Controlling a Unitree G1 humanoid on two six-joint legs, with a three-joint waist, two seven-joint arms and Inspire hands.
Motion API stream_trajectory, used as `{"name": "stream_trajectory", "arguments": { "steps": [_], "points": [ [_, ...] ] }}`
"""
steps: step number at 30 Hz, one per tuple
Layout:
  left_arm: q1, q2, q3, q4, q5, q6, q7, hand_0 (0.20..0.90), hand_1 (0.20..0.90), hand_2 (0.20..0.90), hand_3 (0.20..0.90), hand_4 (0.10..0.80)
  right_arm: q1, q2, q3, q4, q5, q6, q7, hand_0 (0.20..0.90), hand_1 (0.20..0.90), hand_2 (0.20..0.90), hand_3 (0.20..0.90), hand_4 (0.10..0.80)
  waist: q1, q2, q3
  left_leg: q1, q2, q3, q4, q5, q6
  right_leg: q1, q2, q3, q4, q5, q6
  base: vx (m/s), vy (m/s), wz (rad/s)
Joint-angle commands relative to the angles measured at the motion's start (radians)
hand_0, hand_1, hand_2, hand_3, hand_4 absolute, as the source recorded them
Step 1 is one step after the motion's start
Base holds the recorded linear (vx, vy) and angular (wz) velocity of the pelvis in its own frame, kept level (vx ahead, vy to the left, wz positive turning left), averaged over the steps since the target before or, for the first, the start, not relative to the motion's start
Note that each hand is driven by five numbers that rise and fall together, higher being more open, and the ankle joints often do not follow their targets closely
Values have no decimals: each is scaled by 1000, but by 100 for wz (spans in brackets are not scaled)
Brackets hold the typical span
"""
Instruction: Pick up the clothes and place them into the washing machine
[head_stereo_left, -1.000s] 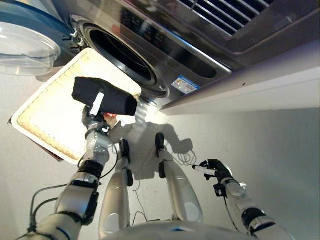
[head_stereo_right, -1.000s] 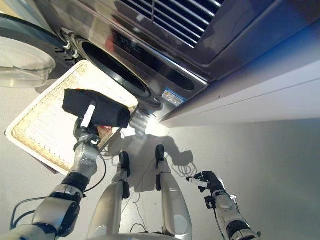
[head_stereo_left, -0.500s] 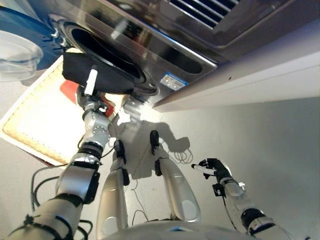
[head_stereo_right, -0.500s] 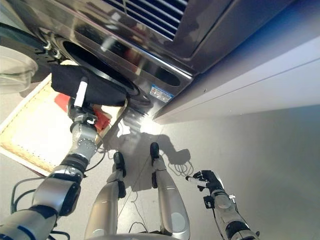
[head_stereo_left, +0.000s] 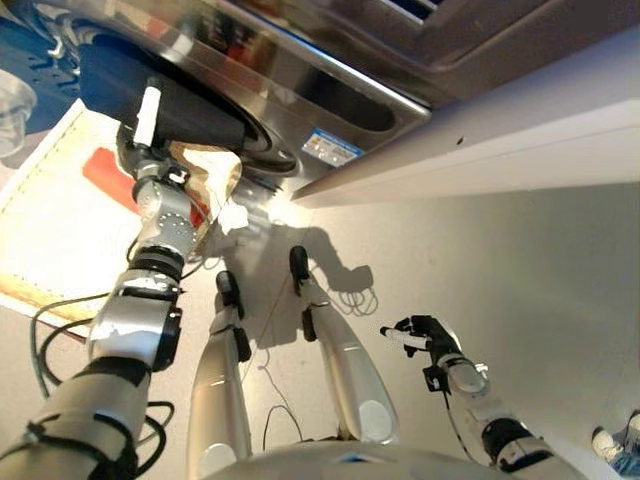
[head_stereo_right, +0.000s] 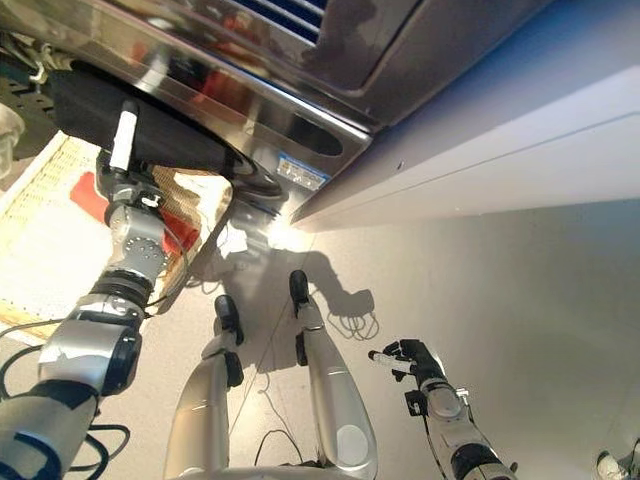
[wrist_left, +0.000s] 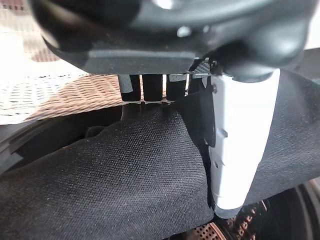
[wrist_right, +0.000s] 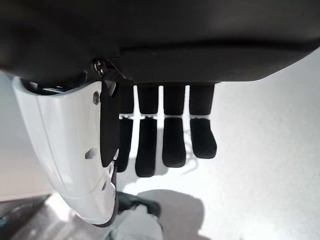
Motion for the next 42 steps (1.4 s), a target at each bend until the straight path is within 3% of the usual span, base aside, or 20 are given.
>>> {"name": "stream_trajectory", "arguments": {
  "steps": [1,20,29,42],
  "points": [
    [-106,90,-9,43,15,-46,-47,200,200,200,200,300,120,-89,-18,4,43,-3,-1,900,900,900,900,800,-21,22,-104,-74,14,-36,40,-41,-73,21,20,-39,-12,-17,32,24,5,-13],
    [-191,155,-63,147,-22,11,-121,200,200,200,200,300,136,-113,-20,-124,74,-15,37,900,900,900,900,800,-82,-5,-125,-74,8,6,-22,-29,-67,12,31,16,-111,55,45,24,9,-10],
    [-207,189,-54,176,-31,15,-119,200,200,200,200,300,139,-114,-15,-187,96,-25,45,900,900,900,900,800,-117,-27,-121,-124,21,24,30,-68,-53,-27,48,47,-112,67,45,8,17,-10],
    [-227,221,-10,133,-24,-65,-43,200,200,200,200,300,136,-98,0,-177,101,-36,37,900,900,900,900,800,-132,-51,-151,-138,31,40,59,-109,-39,-35,59,79,-140,86,49,37,14,-17]
  ]
}}
